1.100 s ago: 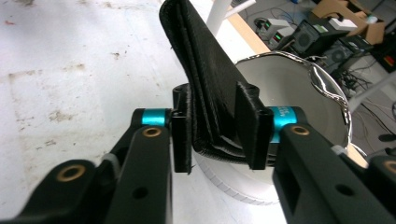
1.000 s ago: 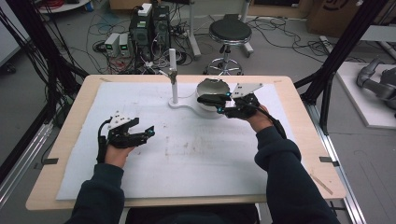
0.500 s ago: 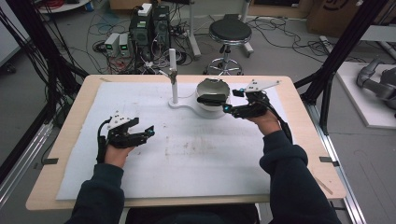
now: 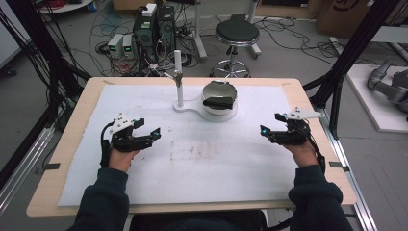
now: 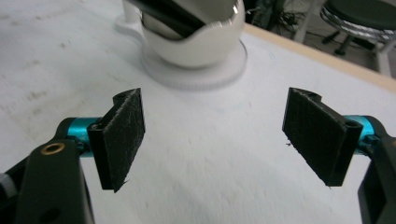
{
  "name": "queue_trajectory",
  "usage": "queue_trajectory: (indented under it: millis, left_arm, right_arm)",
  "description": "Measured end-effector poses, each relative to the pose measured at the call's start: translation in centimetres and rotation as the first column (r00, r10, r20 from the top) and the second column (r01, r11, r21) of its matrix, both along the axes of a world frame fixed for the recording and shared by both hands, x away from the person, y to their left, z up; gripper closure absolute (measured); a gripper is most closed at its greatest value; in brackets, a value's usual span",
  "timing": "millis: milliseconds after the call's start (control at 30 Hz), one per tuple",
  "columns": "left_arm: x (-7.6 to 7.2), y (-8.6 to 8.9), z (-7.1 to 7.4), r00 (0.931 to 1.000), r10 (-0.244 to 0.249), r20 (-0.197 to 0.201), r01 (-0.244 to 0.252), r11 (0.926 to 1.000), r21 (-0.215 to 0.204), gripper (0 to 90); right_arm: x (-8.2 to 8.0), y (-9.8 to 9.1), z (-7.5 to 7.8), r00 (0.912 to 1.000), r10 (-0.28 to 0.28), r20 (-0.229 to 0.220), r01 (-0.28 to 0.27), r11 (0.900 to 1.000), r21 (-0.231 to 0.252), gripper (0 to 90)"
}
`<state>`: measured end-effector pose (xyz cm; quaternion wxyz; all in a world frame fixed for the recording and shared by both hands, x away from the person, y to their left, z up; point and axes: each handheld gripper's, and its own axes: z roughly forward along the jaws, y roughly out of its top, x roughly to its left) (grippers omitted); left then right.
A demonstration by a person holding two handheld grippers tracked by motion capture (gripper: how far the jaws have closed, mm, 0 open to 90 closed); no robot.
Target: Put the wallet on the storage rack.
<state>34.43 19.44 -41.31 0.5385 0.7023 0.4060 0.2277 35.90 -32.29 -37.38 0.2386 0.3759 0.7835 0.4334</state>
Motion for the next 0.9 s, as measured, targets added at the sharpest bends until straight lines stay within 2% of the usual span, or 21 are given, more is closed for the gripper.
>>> queue_trajectory:
  millis: [100,167,267,533,733,900]
  left_arm:
    - [0.1,0.0,0.1,0.9999,-0.002,0.016,0.002,0.9997,-0.023,21.9]
    - [0.2,-0.1,0.2,0.9996,-0.006,0.029,0.007,0.9994,-0.034,21.9]
    - [0.2,-0.2,0.3,0.9992,-0.007,0.04,0.008,0.9997,-0.025,21.9]
    - [-0.1,0.0,0.3,0.9993,-0.007,0.036,0.008,0.9998,-0.02,22.2]
    - [-0.4,0.0,0.3,0.9993,-0.012,0.035,0.013,0.9998,-0.016,22.5]
    - [-0.3,0.0,0.2,0.9992,-0.017,0.037,0.017,0.9998,-0.01,23.3]
  right_arm:
    - [-0.9,-1.2,-1.1,0.9991,-0.041,-0.007,0.041,0.9992,0.002,21.1]
    - [-1.2,-1.7,-1.2,0.9985,-0.053,-0.01,0.053,0.9986,-0.009,21.1]
    - [-1.5,-1.9,-1.2,0.9983,-0.059,0.006,0.059,0.9979,-0.028,21.1]
    - [-1.8,-2.2,-1.7,0.9972,-0.074,-0.008,0.074,0.9967,-0.033,21.1]
    - [-2.2,-2.1,-1.6,0.9965,-0.083,0.007,0.084,0.9958,-0.036,21.1]
    - [-2.1,-2.1,-1.8,0.9965,-0.084,-0.002,0.084,0.9958,-0.037,21.1]
